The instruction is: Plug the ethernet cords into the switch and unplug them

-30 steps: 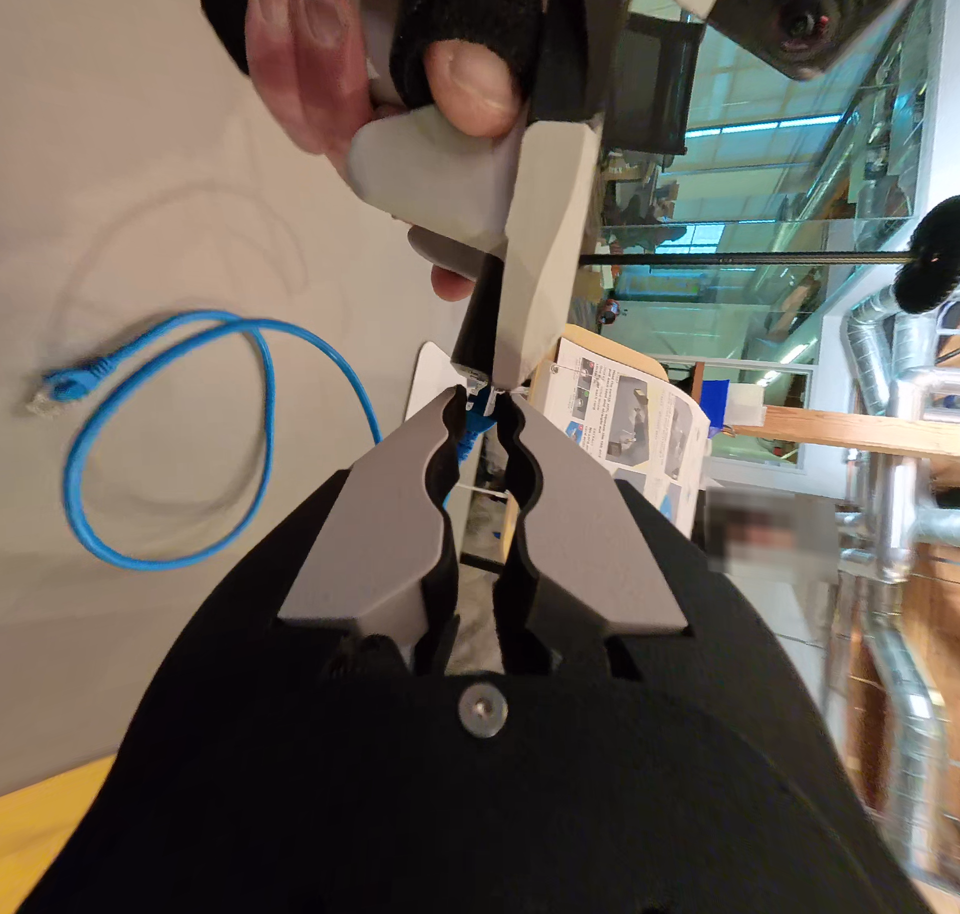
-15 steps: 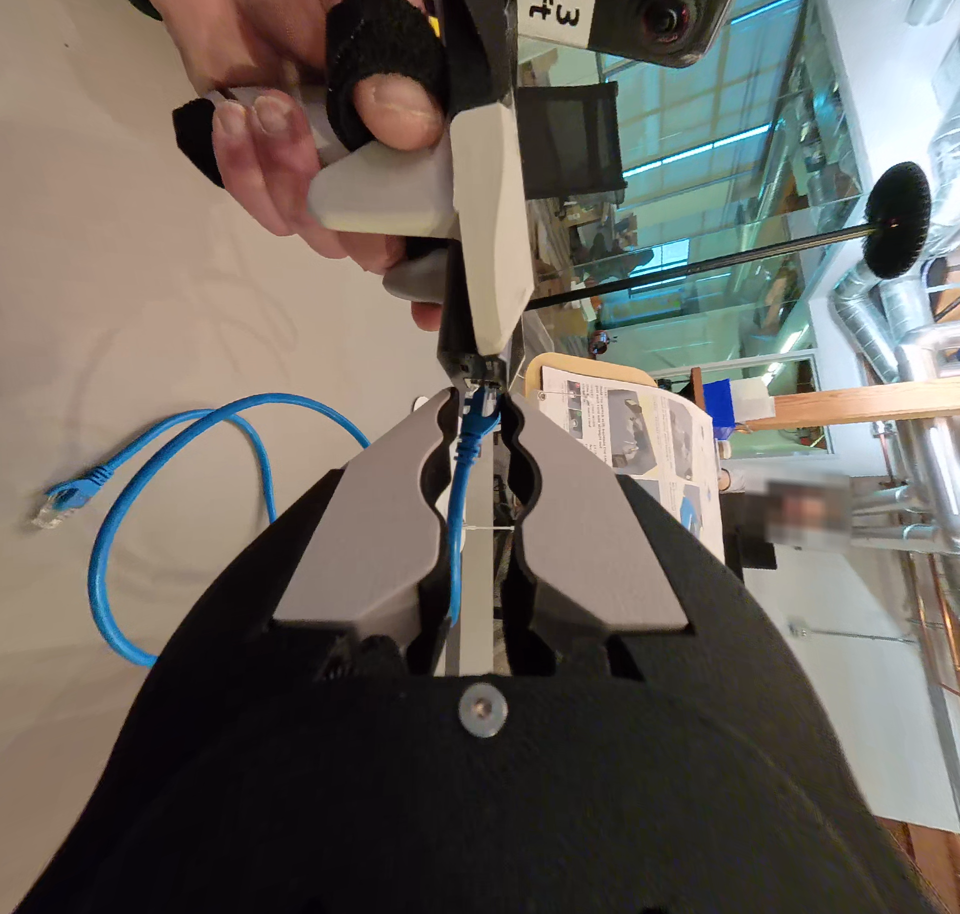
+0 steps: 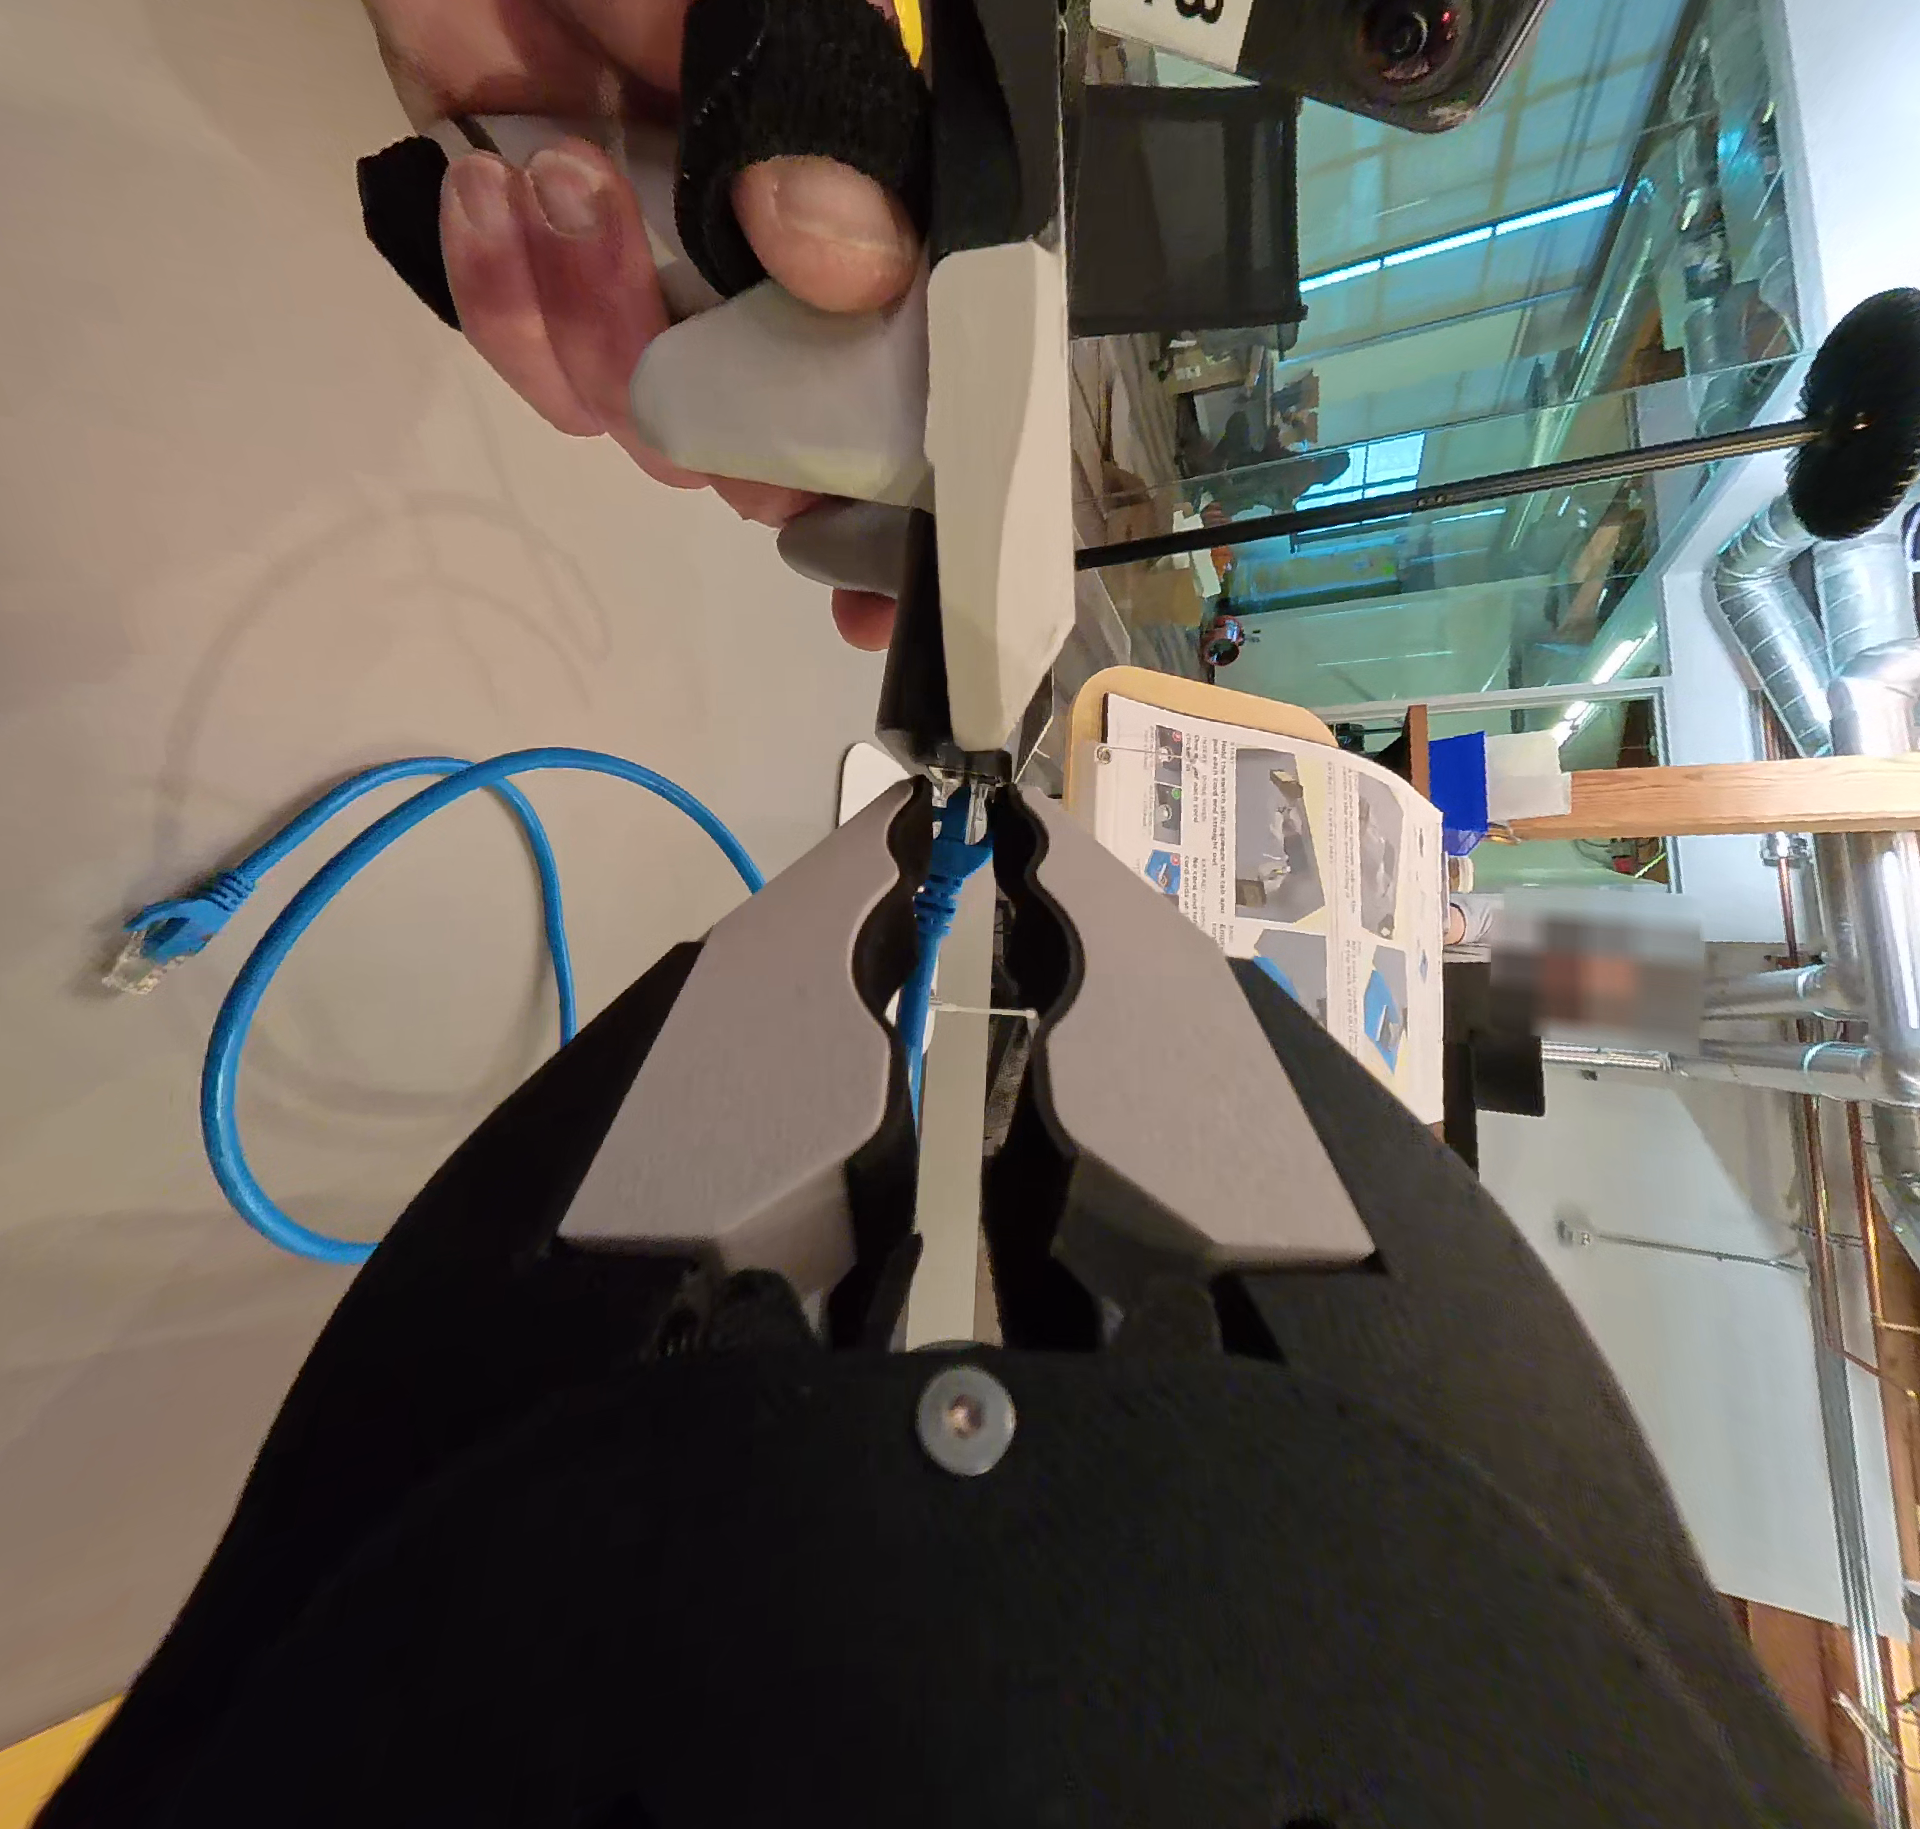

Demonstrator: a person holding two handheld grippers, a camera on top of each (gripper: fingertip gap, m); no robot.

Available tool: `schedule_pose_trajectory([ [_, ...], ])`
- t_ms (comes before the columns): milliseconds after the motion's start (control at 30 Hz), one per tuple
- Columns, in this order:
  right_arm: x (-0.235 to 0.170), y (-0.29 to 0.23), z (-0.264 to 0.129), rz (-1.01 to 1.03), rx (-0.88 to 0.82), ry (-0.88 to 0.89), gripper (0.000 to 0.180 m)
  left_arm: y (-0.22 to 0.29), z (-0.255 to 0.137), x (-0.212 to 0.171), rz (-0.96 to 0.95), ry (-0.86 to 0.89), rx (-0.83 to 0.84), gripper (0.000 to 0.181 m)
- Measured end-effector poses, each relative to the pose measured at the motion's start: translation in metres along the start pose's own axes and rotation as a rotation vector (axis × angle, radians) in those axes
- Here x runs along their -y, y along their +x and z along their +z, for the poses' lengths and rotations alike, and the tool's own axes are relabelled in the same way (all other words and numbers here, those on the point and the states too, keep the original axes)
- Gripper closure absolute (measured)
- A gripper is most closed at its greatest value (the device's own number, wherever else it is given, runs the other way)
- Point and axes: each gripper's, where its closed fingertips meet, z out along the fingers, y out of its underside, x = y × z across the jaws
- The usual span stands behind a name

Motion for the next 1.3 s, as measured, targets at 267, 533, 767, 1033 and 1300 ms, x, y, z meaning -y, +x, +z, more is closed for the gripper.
schedule_pose_trajectory([
  [267,-0.017,0.001,-0.002,0.068,-0.008,-0.064,0.174,-0.006,-0.01,0.013,-0.002,0.08,0.027,0.108],
  [533,-0.033,0.039,-0.024,0.19,-0.114,-0.056,0.174,-0.016,-0.036,0.028,0.169,0.037,0.154,0.108],
  [767,-0.068,0.136,-0.079,0.264,-0.334,-0.141,0.173,-0.03,-0.053,0.022,0.155,0.057,0.209,0.108],
  [1033,-0.1,0.237,-0.195,0.207,-0.637,-0.368,0.173,-0.038,-0.065,0.018,0.161,0.066,0.239,0.108],
  [1300,-0.162,0.173,-0.23,0.351,-0.606,-0.567,0.173,-0.042,-0.063,-0.001,0.148,0.034,0.244,0.108],
])
